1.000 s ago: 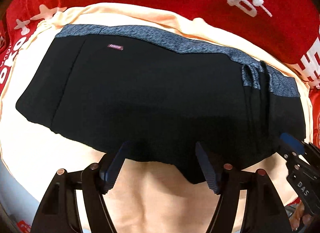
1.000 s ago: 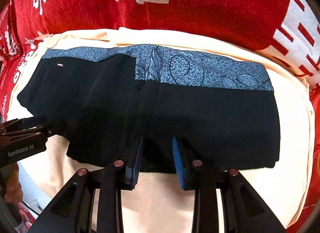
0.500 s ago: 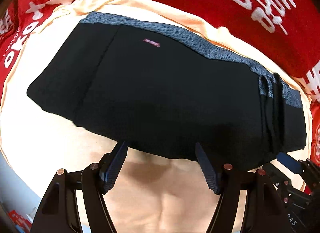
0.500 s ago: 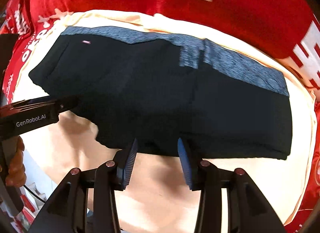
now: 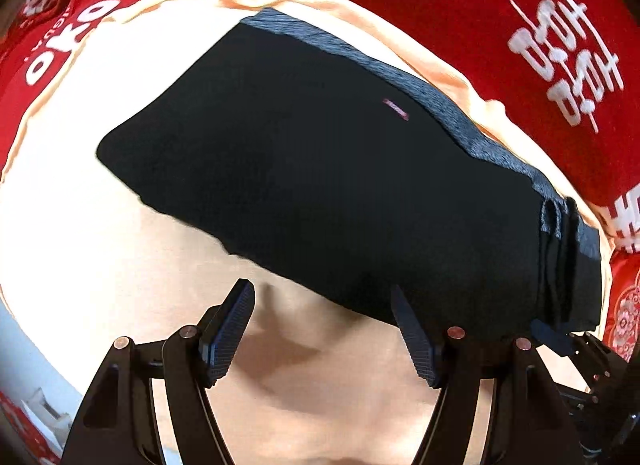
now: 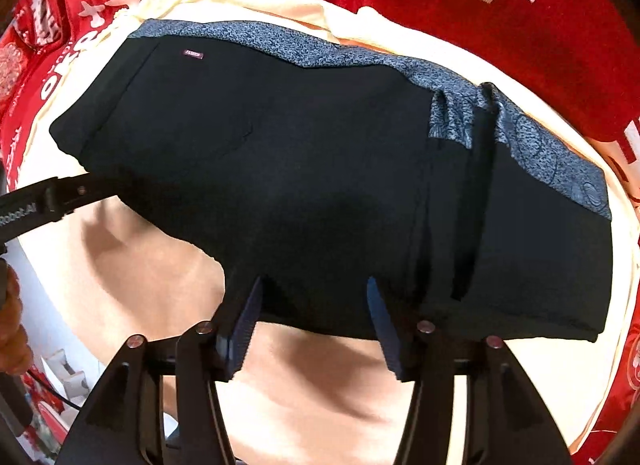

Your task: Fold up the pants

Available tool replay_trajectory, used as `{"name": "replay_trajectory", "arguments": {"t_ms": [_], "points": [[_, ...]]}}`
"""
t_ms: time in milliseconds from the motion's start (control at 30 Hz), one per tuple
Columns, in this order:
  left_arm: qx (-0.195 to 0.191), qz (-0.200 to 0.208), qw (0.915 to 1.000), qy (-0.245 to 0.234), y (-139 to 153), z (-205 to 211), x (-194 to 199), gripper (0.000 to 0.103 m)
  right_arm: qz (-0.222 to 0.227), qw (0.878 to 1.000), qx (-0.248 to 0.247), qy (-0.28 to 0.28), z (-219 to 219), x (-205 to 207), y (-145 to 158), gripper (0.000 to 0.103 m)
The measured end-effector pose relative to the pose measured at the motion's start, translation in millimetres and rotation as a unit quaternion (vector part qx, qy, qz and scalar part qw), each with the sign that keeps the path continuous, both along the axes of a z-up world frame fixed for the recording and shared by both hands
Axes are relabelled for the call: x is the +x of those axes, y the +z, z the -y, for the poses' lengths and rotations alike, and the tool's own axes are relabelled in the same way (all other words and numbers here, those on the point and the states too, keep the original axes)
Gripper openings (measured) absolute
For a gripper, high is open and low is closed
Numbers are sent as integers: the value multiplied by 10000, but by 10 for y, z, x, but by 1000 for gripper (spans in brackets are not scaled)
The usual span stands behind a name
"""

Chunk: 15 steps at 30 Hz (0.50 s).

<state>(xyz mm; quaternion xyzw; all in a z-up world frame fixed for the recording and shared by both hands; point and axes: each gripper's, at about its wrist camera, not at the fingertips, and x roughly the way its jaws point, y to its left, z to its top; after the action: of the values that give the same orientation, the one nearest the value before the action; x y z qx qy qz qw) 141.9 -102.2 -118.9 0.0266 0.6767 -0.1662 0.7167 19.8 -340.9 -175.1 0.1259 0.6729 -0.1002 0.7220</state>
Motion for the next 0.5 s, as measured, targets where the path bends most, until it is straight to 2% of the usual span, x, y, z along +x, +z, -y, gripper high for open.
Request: {"name": "replay_trajectory", "arguments": {"t_ms": [300, 500], "points": [[-50, 12, 9994, 339, -33, -286, 47, 72, -70, 9999, 83, -114, 47, 11, -56, 64], [171, -25, 9978, 636, -119, -337, 93, 72, -79, 9999, 61, -112, 22, 31, -69, 65]]}}
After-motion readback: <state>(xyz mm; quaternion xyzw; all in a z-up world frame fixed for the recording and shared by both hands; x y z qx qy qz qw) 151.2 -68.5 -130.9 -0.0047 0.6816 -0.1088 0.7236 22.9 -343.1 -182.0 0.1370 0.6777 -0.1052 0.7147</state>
